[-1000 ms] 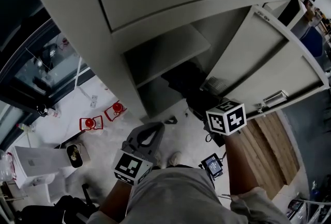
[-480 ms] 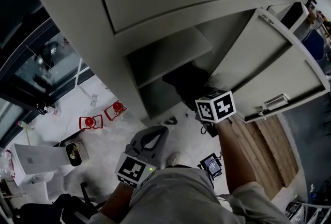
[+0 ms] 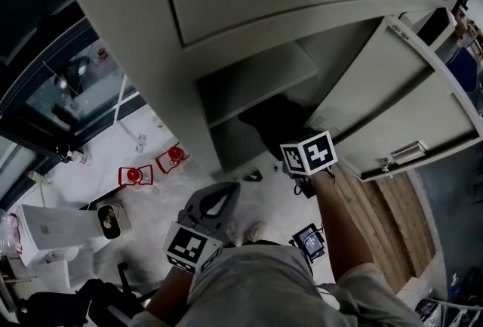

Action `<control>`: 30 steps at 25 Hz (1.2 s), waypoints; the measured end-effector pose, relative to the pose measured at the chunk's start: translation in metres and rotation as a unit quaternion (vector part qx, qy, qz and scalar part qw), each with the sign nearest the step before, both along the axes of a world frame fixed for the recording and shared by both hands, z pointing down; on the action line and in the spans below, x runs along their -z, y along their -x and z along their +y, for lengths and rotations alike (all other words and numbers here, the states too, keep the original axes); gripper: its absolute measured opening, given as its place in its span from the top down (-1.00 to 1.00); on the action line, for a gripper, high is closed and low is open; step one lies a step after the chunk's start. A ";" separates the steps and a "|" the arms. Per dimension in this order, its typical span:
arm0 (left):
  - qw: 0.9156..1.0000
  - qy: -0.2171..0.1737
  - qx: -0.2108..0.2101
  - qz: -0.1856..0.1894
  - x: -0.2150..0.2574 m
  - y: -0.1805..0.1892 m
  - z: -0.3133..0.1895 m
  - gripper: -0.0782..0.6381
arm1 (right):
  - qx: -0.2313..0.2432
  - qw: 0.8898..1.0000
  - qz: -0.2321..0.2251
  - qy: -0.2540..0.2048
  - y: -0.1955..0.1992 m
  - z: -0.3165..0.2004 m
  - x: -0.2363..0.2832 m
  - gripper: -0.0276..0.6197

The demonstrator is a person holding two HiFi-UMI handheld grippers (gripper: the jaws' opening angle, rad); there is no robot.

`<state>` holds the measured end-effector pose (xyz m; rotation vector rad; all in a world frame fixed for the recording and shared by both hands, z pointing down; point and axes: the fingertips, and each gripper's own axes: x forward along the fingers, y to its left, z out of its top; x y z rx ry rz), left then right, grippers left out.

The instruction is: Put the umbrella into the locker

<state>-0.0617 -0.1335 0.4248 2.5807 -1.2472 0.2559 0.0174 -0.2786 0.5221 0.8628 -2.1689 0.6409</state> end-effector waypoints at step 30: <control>1.000 0.012 -0.014 0.004 -0.005 0.001 -0.003 0.74 | 0.028 0.999 0.027 -0.016 0.000 0.004 -0.004 0.13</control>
